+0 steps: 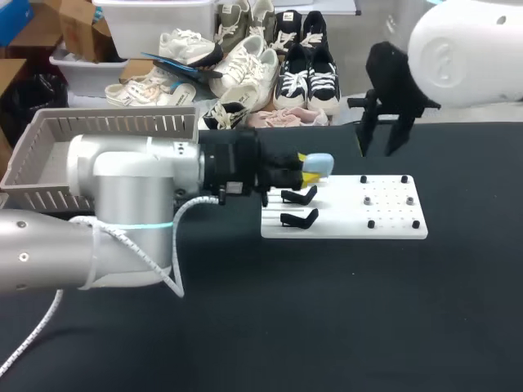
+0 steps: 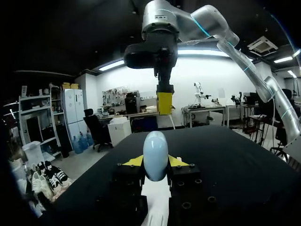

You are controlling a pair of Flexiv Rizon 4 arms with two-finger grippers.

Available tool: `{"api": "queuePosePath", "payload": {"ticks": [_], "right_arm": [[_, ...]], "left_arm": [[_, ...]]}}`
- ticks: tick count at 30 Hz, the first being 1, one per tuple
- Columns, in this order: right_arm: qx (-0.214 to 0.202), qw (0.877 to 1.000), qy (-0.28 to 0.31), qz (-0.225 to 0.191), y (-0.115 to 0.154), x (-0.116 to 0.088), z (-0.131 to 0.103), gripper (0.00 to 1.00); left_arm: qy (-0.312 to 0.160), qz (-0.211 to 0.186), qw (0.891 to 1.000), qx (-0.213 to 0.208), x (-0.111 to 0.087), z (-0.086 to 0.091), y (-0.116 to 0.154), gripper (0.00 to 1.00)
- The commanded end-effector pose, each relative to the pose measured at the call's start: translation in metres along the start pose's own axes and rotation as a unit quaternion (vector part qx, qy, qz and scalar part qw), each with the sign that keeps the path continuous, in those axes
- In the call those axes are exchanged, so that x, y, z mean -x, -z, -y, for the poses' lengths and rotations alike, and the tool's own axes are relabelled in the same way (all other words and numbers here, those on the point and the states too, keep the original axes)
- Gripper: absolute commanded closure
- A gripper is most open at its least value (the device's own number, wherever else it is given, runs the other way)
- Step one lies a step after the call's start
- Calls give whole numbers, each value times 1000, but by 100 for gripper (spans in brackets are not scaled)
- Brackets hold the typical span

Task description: Pick up each earbud case from the left stands, insert the matching earbuds, close the lid, and place the case in the box.

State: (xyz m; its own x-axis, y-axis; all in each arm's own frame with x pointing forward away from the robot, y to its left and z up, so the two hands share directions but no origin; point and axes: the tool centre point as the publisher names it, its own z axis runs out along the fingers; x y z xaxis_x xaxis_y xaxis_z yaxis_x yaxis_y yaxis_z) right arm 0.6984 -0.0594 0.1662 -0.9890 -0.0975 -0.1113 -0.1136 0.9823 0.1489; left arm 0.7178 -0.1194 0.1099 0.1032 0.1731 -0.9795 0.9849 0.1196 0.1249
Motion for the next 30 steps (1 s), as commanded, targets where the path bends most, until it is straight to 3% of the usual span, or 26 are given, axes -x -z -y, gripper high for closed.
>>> {"api": "queuePosePath", "payload": {"ticks": [1,10,20,30], "right_arm": [[1,999,-12,44,2,-12,7,58],[-10,999,-32,36,-3,-14,2,57],[-27,998,-53,31,-2,-9,-10,58],[-49,996,-79,17,-3,-13,-22,57]], "left_arm": [[-10,-1,998,55,8,1,47,100],[-32,-45,989,137,2,-40,135,100],[-42,-95,980,172,-16,-93,211,100],[-1,-130,974,186,-72,-133,250,100]]}}
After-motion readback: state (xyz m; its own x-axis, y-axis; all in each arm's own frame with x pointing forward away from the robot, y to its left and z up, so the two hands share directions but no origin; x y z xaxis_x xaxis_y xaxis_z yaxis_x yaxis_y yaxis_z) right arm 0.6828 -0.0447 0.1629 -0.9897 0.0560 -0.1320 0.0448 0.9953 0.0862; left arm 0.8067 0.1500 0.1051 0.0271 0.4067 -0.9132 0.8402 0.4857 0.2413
